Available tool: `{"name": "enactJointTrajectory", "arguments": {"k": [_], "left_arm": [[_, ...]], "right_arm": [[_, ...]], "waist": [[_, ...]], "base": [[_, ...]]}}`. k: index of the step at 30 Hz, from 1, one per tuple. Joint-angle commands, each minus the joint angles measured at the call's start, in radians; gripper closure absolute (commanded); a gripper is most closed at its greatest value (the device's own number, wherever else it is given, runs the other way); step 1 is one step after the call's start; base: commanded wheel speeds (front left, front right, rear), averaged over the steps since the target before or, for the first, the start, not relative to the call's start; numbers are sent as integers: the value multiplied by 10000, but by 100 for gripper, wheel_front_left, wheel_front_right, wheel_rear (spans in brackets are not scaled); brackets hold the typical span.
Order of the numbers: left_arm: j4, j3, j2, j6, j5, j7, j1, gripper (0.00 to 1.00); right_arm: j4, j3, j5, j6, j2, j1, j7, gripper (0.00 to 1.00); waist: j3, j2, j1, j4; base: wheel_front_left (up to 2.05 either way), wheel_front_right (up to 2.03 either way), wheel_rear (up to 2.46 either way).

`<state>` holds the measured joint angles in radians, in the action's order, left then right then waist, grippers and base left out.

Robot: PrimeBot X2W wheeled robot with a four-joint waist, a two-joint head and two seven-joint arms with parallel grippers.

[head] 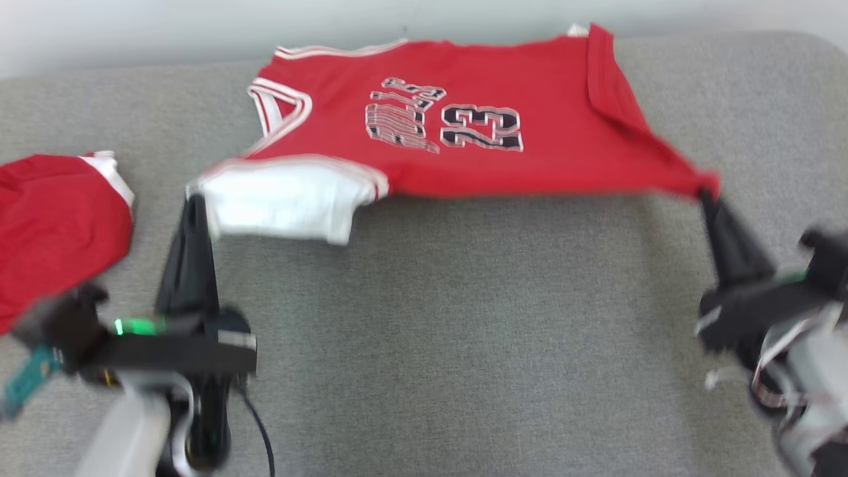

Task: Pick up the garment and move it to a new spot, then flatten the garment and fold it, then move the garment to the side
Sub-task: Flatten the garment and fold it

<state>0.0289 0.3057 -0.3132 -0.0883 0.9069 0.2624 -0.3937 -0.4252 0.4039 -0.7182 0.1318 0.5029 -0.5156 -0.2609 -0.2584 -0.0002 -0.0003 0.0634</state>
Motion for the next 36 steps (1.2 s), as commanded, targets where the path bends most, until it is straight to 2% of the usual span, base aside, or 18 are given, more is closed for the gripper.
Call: {"name": "enactJointTrajectory", "arguments": {"k": [1, 7, 10, 11, 19, 28, 36], "left_arm": [[-200, -230, 169, -55, -13, 34, 596, 100], [-282, -440, 656, 158, -230, 34, 2634, 100], [-224, -482, 876, 206, -280, 33, 3204, 100], [-122, -562, 1085, 262, -252, 35, 3761, 100], [217, -598, 1604, 388, -455, 33, 5318, 100], [88, -278, 1681, 289, -365, -137, 6436, 100], [17, -2, 1707, 336, -411, -349, 6294, 100]], "right_arm": [[99, -179, 176, -23, -163, 585, -41, 100], [449, -881, 758, -23, -819, 2699, -25, 100], [583, -1082, 992, -25, -923, 3336, 25, 100], [811, -1180, 1173, -23, -1131, 3933, 215, 100], [1485, -1858, 1823, -25, -1470, 5520, 925, 100], [2302, -3028, 2003, -23, -1644, 7297, 1748, 100], [2602, -3094, 2197, -23, -2029, 7612, 2292, 100]], "waist": [[269, 2, 3, -164], [832, 2, 3, -430], [1056, 2, 3, -502], [1297, 2, 3, -512], [2014, 2, 3, -563], [2480, 2, 3, -784], [2425, 2, 3, -787]], "base": [[0, 0, 0], [0, 0, 0], [0, 0, 0], [0, 0, 0], [0, 0, 0], [0, 0, 0], [0, 0, 0]]}}
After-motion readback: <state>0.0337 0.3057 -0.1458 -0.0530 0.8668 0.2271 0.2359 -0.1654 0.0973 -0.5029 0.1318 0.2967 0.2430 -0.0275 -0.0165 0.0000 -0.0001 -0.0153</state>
